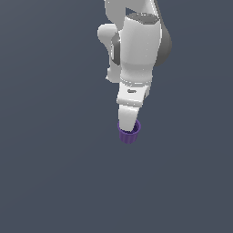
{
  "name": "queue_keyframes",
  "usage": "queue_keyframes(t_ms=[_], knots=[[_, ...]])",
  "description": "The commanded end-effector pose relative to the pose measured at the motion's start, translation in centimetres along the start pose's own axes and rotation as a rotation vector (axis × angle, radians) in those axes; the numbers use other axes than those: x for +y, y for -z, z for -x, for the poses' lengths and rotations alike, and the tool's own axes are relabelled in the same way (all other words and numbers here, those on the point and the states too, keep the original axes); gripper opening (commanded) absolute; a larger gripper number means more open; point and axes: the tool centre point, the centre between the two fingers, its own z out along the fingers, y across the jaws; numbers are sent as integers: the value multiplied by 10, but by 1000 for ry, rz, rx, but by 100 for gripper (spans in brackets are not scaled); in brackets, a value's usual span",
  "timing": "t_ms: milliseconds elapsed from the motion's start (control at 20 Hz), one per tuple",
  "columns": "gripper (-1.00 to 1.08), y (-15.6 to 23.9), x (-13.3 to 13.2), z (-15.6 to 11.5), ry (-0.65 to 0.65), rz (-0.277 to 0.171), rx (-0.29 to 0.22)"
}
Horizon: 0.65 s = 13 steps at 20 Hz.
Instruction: Pick up the object and move it to a goal position.
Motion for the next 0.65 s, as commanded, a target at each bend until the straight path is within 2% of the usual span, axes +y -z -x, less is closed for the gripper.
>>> queue_keyframes(t_ms=[0,300,600], knots=[[-100,12,12,0,0,1,0],[-100,28,28,1,-1,2,-2],[-100,33,33,2,-1,2,-3]])
